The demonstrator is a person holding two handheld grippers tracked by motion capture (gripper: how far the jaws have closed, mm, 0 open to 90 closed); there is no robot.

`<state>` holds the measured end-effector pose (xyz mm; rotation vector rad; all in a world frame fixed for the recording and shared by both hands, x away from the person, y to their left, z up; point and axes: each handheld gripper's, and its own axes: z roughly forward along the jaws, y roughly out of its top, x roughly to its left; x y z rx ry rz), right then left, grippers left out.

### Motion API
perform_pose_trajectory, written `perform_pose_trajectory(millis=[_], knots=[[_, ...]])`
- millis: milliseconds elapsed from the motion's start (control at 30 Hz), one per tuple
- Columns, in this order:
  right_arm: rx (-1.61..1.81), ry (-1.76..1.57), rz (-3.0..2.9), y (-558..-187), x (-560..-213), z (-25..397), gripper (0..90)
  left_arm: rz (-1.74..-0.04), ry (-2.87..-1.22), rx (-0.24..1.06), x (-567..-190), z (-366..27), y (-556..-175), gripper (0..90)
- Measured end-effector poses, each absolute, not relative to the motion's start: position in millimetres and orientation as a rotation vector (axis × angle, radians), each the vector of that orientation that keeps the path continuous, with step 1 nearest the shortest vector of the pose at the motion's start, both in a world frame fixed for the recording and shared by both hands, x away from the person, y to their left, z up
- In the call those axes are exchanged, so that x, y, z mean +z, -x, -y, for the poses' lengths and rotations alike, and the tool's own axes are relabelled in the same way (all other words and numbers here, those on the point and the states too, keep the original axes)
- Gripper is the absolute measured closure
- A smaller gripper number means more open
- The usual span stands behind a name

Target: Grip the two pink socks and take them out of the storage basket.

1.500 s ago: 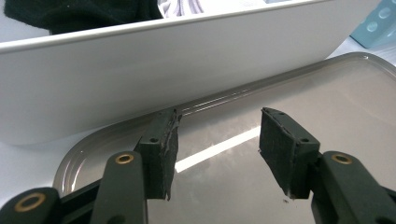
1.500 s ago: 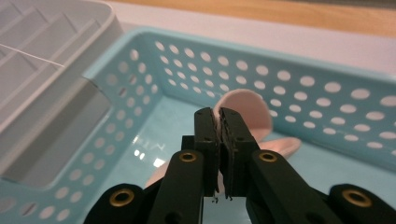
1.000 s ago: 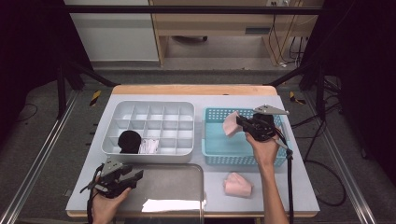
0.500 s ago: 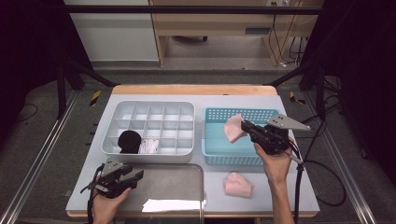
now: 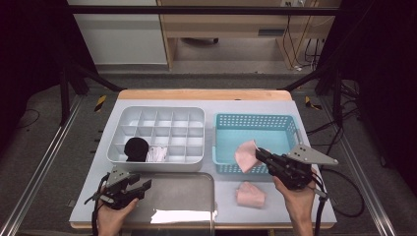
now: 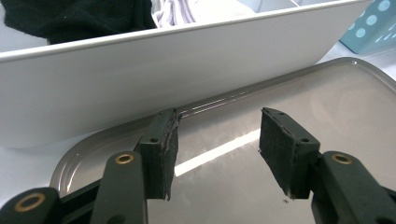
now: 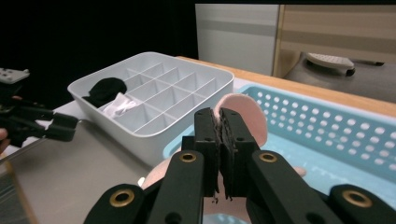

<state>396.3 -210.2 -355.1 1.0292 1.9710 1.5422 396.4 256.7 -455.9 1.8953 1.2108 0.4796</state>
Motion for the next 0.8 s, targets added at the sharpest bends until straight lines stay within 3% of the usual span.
perform_pose_trajectory(millis=[800], knots=[[1.353,-1.23,-2.072,-367.9,-404.1,243.3,86.5,-1.203,-1.886,0.482,-454.0,-256.1,-392.1,46.1]])
